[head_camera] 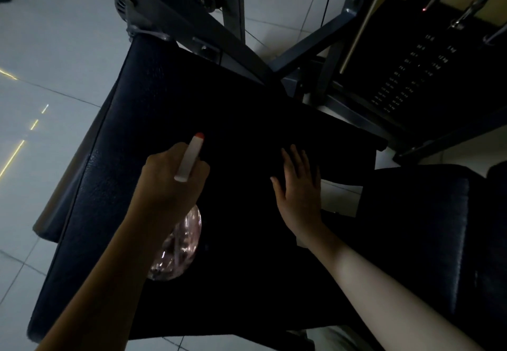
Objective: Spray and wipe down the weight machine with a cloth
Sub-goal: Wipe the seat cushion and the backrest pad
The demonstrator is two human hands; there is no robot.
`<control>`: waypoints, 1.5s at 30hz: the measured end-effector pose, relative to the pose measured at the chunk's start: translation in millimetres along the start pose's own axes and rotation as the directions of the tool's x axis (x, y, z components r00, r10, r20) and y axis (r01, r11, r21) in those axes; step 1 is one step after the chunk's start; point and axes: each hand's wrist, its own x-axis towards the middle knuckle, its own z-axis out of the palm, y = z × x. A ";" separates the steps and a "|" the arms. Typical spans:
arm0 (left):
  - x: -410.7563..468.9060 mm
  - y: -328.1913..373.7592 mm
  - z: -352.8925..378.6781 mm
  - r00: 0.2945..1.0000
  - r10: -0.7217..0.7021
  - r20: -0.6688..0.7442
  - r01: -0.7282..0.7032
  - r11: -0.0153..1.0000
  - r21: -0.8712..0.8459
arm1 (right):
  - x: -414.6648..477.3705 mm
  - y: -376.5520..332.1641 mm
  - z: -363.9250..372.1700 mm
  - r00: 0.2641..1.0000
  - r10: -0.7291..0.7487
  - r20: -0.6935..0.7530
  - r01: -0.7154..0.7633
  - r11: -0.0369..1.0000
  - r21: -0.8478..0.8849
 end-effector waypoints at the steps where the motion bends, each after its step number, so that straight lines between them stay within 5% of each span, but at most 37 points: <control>1: -0.9 -2.2 -1.1 0.999 0.022 -0.045 -0.022 1.000 0.011 | 0.1 1.1 -0.7 1.000 -0.011 0.004 0.011 1.000 -0.006; 4: -2.8 -12.4 -6.4 0.988 0.007 -0.156 -0.018 0.997 -0.075 | 12.5 5.4 -4.4 1.000 -0.020 0.008 0.020 0.999 -0.029; 10: -7.0 -14.5 -11.0 0.965 -0.014 -0.263 -0.014 0.994 -0.105 | 72.5 -38.1 6.1 0.938 0.315 -0.143 -0.315 0.949 0.022; 12: -4.0 -16.8 -9.6 0.964 -0.022 -0.267 -0.005 0.995 -0.101 | 65.0 -50.0 12.8 0.971 0.209 -0.112 -0.208 0.978 0.025; 15: -0.8 -18.4 -8.4 0.969 -0.031 -0.246 -0.002 0.991 -0.132 | 29.8 -49.6 18.9 0.987 -0.157 -0.020 0.158 0.986 0.055; 20: 2.1 -19.8 -10.8 0.963 -0.105 -0.249 0.048 0.974 -0.222 | 27.3 -2.5 2.7 0.819 -0.545 0.178 0.549 0.835 0.029; 23: 5.1 -23.9 -14.9 0.952 -0.158 -0.261 0.071 0.947 -0.312 | 52.3 -4.3 -1.7 0.886 -0.451 0.112 0.450 0.892 0.033; 27: 4.8 -22.7 -17.2 0.948 -0.177 -0.263 0.093 0.948 -0.304 | 55.5 -63.3 21.3 0.996 -0.049 -0.079 0.056 0.993 0.099; 33: 10.0 -22.6 -15.1 0.945 -0.186 -0.270 0.120 0.962 -0.245 | 28.5 -74.8 33.1 0.846 -0.527 0.079 0.528 0.849 0.013; 38: 14.7 -26.2 -18.8 0.950 -0.236 -0.204 0.174 0.944 -0.280 | 49.0 -53.8 16.8 0.727 -0.661 0.187 0.682 0.728 -0.077; 41: 16.0 -29.8 -25.5 0.949 -0.275 -0.157 0.215 0.923 -0.320 | 75.1 -69.8 19.9 0.808 -0.579 0.112 0.589 0.801 -0.109; 45: 15.6 -28.9 -29.2 0.950 -0.279 -0.138 0.227 0.924 -0.308 | 98.2 -112.4 32.0 0.956 -0.274 -0.105 0.271 0.962 -0.047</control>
